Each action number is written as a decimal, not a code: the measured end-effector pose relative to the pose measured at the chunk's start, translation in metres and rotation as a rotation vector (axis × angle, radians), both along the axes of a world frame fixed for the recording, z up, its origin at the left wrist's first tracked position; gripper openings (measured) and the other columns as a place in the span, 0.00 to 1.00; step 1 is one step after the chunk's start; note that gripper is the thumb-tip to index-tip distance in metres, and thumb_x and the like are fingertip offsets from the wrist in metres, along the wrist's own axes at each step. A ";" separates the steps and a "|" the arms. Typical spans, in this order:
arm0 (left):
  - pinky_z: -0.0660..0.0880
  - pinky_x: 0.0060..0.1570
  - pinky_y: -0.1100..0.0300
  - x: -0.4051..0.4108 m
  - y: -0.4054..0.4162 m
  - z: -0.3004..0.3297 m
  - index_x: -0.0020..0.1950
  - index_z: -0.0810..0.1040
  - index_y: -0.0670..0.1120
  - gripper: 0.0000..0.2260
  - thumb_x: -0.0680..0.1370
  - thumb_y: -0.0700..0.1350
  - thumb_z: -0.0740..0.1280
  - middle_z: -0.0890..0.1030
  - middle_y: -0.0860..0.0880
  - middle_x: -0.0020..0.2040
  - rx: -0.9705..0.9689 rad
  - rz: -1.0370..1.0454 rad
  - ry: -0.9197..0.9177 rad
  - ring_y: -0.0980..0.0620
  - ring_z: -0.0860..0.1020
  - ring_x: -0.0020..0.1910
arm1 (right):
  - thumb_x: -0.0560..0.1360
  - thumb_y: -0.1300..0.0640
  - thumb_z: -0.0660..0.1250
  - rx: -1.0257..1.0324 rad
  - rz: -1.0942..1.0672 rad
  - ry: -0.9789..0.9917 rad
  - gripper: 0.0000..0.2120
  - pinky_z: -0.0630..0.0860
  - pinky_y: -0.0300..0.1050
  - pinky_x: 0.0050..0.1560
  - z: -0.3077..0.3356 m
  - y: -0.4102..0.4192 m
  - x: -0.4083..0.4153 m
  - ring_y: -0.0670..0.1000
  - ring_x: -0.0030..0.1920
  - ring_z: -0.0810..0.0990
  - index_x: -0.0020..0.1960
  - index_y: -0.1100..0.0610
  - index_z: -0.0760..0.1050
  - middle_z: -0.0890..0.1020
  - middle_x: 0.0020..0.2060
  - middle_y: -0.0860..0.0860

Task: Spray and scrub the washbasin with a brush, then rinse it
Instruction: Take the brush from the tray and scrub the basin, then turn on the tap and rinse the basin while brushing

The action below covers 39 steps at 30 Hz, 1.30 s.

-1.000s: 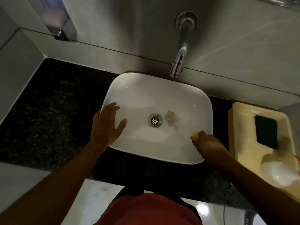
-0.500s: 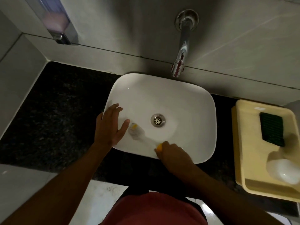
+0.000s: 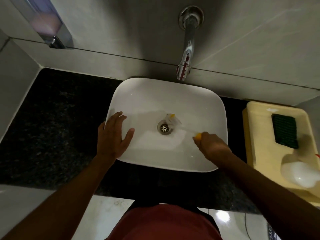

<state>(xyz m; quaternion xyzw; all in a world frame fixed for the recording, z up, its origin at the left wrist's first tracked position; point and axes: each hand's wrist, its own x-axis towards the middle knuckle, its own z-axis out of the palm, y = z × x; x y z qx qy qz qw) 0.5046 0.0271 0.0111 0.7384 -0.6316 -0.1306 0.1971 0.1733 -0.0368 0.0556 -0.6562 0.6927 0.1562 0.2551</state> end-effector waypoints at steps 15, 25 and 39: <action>0.67 0.68 0.38 0.004 0.000 -0.002 0.69 0.72 0.44 0.27 0.80 0.62 0.56 0.73 0.44 0.73 -0.040 -0.002 0.034 0.43 0.72 0.71 | 0.77 0.52 0.66 -0.258 0.676 0.158 0.10 0.78 0.52 0.30 0.005 0.041 -0.042 0.62 0.33 0.80 0.50 0.59 0.77 0.81 0.38 0.60; 0.62 0.70 0.33 -0.018 -0.003 0.017 0.67 0.74 0.44 0.26 0.79 0.60 0.57 0.74 0.43 0.71 -0.101 0.052 -0.052 0.41 0.72 0.71 | 0.75 0.40 0.66 -0.055 -0.371 -0.626 0.12 0.70 0.40 0.28 -0.003 0.047 -0.005 0.49 0.30 0.77 0.49 0.47 0.69 0.78 0.33 0.53; 0.79 0.52 0.49 -0.177 -0.187 0.197 0.63 0.64 0.54 0.24 0.74 0.64 0.64 0.81 0.41 0.59 -0.074 0.373 1.119 0.44 0.81 0.51 | 0.81 0.45 0.54 0.416 -0.922 -1.048 0.21 0.65 0.39 0.26 0.012 0.039 0.001 0.49 0.25 0.69 0.53 0.61 0.76 0.77 0.39 0.56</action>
